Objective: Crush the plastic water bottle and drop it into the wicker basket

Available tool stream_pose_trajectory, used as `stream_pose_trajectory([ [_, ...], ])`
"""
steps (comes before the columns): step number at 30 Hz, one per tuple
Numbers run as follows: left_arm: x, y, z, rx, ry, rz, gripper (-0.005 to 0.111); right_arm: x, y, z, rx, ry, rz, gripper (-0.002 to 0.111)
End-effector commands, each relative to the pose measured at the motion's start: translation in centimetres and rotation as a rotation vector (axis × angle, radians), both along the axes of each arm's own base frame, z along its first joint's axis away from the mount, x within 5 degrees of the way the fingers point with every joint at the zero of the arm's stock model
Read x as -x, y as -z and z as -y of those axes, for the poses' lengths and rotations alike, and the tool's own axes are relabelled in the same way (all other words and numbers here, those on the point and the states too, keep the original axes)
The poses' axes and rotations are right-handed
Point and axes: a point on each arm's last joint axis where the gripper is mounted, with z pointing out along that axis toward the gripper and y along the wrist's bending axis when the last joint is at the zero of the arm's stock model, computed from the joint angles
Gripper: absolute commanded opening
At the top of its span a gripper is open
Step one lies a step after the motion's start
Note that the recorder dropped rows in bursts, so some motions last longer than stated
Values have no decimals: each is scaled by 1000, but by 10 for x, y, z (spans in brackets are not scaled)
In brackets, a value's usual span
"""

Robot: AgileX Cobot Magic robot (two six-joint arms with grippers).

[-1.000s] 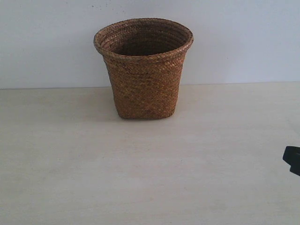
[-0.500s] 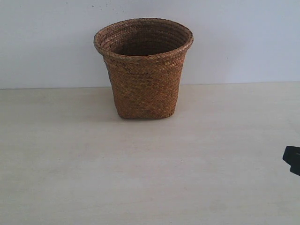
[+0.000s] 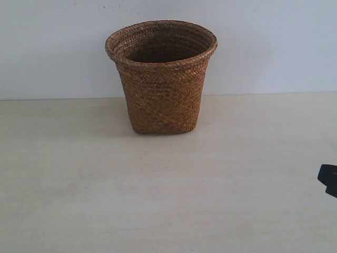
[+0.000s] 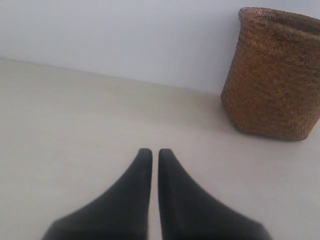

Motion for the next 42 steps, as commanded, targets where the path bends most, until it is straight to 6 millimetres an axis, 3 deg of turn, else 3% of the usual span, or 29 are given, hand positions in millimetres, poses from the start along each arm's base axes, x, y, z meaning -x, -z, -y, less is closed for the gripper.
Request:
stream_pose_trajectory([
  [1,3,5,1,13,2,-27,4,0,1,1,5,1,3,0],
  [42,3,7,1,-43,18,-41,4,0,1,1,4,1,3,0],
])
